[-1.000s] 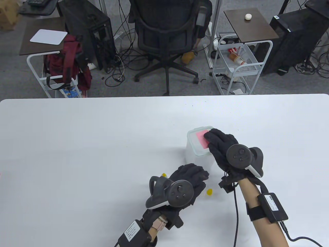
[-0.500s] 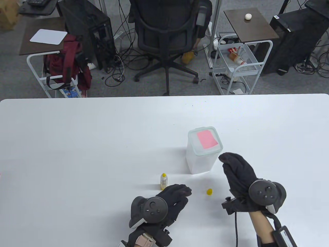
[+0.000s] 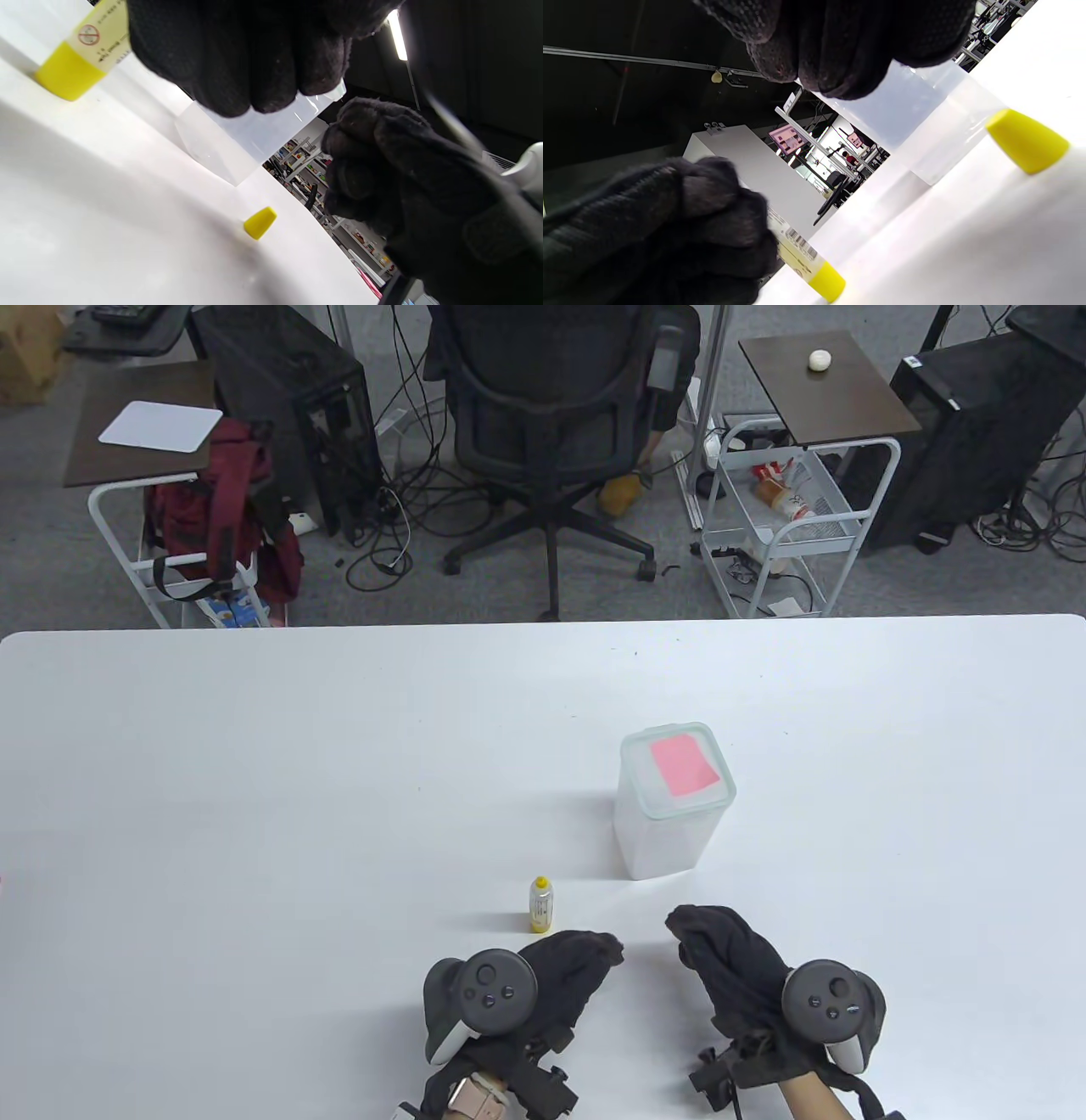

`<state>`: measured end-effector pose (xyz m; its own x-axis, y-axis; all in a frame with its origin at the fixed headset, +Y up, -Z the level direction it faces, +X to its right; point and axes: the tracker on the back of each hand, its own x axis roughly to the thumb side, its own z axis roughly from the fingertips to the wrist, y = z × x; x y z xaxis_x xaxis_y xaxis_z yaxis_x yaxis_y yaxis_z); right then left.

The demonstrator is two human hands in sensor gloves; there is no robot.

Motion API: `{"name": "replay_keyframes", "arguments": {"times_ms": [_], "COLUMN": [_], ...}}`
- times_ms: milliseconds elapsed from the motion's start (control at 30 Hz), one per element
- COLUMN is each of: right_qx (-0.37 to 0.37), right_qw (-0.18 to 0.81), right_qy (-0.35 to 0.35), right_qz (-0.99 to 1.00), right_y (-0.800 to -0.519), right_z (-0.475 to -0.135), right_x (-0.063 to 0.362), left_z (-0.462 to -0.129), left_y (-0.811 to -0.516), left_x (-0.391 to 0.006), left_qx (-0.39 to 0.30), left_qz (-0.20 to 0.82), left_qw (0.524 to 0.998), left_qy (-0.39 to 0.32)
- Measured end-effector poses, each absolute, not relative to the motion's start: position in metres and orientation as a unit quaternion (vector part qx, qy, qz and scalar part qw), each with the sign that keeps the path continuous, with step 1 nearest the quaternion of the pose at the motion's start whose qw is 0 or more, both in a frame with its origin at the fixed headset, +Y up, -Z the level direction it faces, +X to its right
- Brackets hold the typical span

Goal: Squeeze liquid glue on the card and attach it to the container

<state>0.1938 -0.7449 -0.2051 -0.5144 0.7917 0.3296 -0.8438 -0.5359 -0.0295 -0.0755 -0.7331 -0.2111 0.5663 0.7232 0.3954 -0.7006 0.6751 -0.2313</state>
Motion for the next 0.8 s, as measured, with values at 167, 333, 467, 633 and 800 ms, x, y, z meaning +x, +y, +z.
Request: {"name": "replay_keyframes", "arguments": {"times_ms": [167,333,467,633,800], "right_qx": [0.142,0.147,0.146,0.138,0.143], "right_qw": [0.474,0.467,0.464,0.47,0.468], "right_qy": [-0.077,-0.072,-0.079,-0.078,-0.075], "right_qz": [0.866,0.869,0.87,0.868,0.869], "right_y": [-0.751,-0.753,-0.752,-0.754,-0.755], "right_z": [-0.208,-0.208,-0.207,-0.208,-0.209], "right_x": [0.195,0.195,0.195,0.19,0.186], "left_z": [-0.209,-0.208,-0.224,-0.246,-0.257], "left_y": [-0.704,-0.689,-0.717,-0.739,-0.752], "left_x": [-0.088,-0.128,-0.143,-0.131,-0.11], "left_qx": [0.052,0.199,0.11,-0.021,-0.083], "left_qz": [0.439,0.441,0.461,0.378,0.303], "left_qw": [0.845,0.852,0.87,0.918,0.943], "left_qy": [-0.3,-0.199,-0.137,-0.117,-0.115]}}
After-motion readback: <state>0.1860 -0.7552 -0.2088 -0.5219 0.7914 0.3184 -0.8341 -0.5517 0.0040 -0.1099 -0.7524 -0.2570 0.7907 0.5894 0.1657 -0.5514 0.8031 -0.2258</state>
